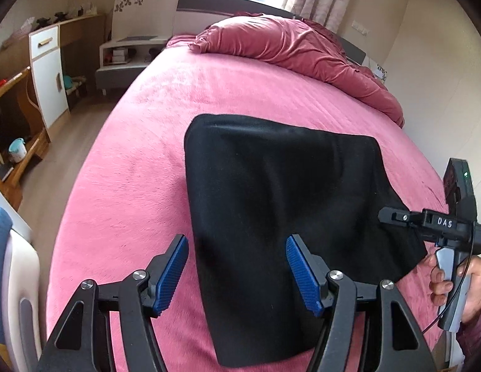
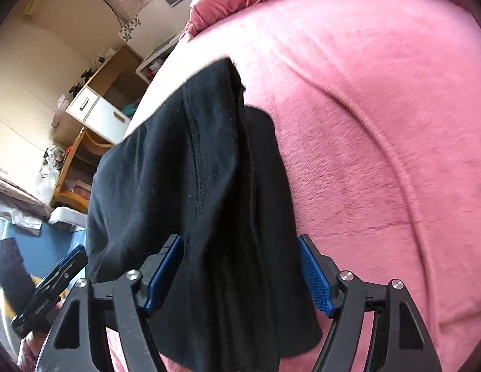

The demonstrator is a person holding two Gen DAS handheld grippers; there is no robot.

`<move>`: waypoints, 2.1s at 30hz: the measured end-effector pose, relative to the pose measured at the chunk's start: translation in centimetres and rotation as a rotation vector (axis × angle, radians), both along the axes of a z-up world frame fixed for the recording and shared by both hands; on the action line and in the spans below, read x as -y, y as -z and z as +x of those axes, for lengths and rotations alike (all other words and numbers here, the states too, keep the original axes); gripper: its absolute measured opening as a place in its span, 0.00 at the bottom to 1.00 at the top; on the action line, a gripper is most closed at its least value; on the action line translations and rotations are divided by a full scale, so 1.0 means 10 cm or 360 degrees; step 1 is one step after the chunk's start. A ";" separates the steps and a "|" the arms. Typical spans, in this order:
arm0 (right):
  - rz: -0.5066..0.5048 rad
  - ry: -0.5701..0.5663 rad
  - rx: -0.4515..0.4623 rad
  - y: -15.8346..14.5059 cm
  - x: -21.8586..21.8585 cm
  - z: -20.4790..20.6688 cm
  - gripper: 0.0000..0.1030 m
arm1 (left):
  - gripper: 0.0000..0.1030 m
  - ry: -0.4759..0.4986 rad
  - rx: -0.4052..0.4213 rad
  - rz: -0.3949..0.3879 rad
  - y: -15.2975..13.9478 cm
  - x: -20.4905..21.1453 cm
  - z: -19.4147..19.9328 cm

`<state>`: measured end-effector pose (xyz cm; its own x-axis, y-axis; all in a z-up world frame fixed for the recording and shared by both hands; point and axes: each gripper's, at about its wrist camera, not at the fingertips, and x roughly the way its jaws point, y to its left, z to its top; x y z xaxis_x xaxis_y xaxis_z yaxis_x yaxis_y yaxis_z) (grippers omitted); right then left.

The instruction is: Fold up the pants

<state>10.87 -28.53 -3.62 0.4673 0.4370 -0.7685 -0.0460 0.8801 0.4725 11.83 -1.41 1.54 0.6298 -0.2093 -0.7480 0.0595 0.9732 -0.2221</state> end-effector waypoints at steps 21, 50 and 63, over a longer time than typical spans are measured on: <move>-0.0383 0.0080 0.0334 -0.66 -0.49 -1.04 0.77 | 0.66 -0.0160 0.0109 0.0124 -0.26 0.08 -0.83; -0.0717 0.0121 0.0481 -0.59 -1.11 -2.20 0.82 | 0.66 -0.0323 0.0183 0.0276 -0.23 0.12 -1.78; -0.0711 0.0140 0.0471 -0.59 -1.10 -2.25 0.82 | 0.66 -0.0356 0.0200 0.0273 -0.24 0.09 -1.81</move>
<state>-11.60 -17.49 2.29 0.7119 0.0478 -0.7007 -0.0377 0.9988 0.0298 -6.24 -2.29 3.98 0.7360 0.0677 -0.6736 -0.1436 0.9880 -0.0576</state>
